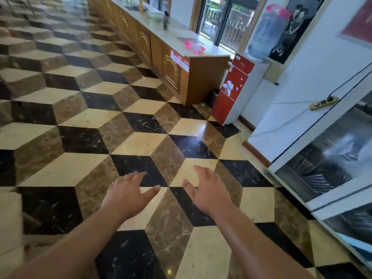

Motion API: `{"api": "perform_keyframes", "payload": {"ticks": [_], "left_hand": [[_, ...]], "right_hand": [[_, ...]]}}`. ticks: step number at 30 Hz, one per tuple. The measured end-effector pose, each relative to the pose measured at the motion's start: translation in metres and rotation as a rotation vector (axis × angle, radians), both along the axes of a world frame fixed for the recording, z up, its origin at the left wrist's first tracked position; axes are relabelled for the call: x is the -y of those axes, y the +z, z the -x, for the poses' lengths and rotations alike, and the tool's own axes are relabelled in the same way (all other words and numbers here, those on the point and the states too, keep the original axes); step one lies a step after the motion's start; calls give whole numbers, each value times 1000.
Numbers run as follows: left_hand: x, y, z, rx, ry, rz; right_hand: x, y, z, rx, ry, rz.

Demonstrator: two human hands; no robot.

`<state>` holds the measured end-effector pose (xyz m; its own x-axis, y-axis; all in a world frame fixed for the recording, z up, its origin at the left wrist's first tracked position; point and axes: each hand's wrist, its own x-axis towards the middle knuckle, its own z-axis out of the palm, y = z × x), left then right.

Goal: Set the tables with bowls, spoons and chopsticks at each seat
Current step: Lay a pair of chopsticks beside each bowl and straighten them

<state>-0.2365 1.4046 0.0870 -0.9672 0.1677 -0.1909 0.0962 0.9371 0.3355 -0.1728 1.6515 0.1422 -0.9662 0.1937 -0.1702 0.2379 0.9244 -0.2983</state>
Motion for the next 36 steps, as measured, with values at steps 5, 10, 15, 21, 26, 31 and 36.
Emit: {"api": "perform_keyframes", "payload": {"ticks": [5,10,15,21,26,31,36], "left_hand": [[24,25,99,-1,64,-25],[50,37,178,58,109,-50],[86,25,266,87,116,-5],[127,34,374,69,461,-6],[162,58,436,112,655,-59],[219,71,472,150,781,-87],[297,58,509,131,915,-138]], "right_hand": [[31,13,99,-28,17,29],[58,3,199,-10,83,54],[82,-17,325,7,207,56],[113,-27,493,11,424,72],[158,-20,609,38,616,78],[247,-19,686,19,760,66],[347,-31,743,34,904,47]]}}
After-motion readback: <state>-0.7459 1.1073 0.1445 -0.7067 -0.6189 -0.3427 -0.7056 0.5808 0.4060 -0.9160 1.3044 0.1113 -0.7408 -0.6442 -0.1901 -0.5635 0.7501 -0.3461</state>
